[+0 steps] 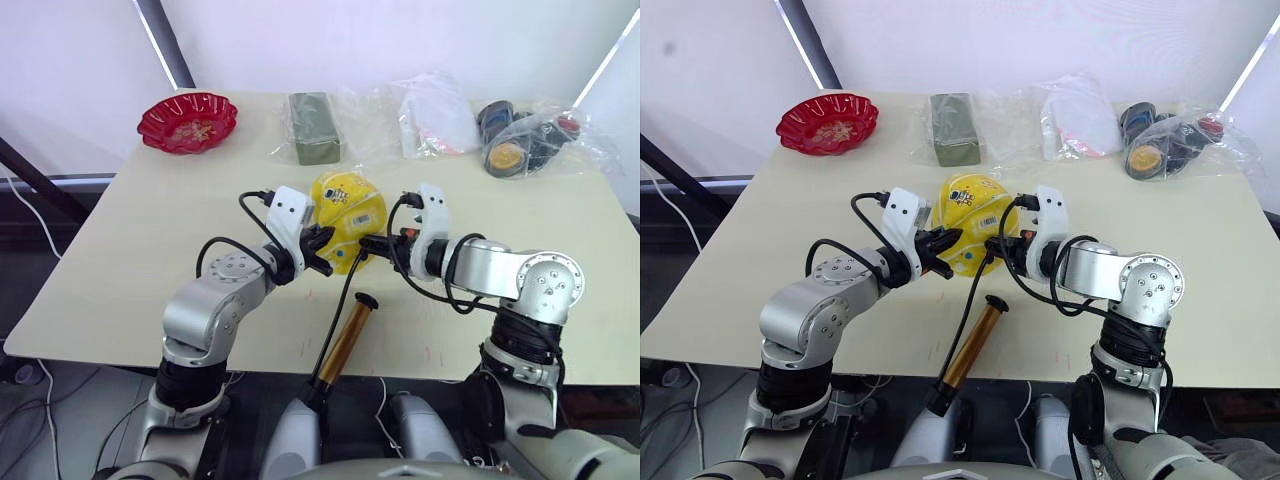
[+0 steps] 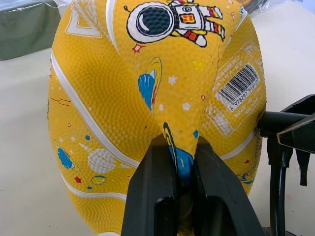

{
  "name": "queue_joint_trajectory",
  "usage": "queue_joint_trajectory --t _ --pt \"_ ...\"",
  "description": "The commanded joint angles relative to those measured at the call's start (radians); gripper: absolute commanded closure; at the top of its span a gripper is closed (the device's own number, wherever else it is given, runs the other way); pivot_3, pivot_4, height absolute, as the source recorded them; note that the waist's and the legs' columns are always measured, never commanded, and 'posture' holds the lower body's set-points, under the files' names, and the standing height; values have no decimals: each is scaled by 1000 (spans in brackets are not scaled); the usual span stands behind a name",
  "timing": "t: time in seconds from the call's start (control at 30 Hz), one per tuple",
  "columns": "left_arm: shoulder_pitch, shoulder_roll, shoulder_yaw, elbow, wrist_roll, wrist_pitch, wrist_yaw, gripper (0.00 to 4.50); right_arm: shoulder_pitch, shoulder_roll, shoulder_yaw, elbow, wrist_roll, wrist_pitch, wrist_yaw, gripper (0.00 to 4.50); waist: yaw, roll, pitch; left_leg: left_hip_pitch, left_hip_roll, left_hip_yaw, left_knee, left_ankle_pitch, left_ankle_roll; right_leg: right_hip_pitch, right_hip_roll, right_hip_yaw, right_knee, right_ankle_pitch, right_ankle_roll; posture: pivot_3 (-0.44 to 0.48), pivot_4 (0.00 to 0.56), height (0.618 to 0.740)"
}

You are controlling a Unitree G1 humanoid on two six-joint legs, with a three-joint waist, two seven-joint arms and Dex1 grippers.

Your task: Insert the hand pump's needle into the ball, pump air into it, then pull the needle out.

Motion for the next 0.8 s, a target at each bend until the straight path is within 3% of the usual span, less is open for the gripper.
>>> queue_joint_trajectory --t 0.03,0.13,0.2,0.33,0.57,0.67,0.8 --pt "9 -11 -27 -12 -16 15 -12 4500 -10 8 -11 -20 12 4 -8 2066 0 0 0 0 0 0 0 0 0 0 0 0 0 0 0 0 150 740" --pt "11 -11 -27 -15 -16 15 -11 4500 -10 10 -14 -20 12 5 -9 2066 0 0 0 0 0 0 0 0 0 0 0 0 0 0 0 0 150 740" --pt "12 -11 -26 -14 -15 15 -11 4500 -9 11 -14 -20 13 5 -9 2493 0 0 0 0 0 0 0 0 0 0 0 0 0 0 0 0 150 740" --pt "13 -11 -26 -15 -15 15 -10 4500 -6 10 -11 -20 9 4 -7 4123 0 0 0 0 0 0 0 0 0 0 0 0 0 0 0 0 150 740" --pt "16 -15 -28 -14 -12 14 -8 4500 -9 -18 17 -33 -7 6 17 4169 -1 0 0 0 0 0 0 0 0 0 0 0 0 0 0 0 150 740" --pt "19 -16 -27 -12 -12 12 -9 4500 -16 -152 156 -86 -56 7 100 4169 0 0 0 0 0 0 0 0 0 0 0 0 0 0 0 0 150 740" --pt "25 -18 -30 -15 -12 14 -10 4500 -54 -354 434 -180 -171 -5 265 4169 0 0 0 0 -1 -1 0 0 0 1 0 -1 -1 0 0 0 150 740"
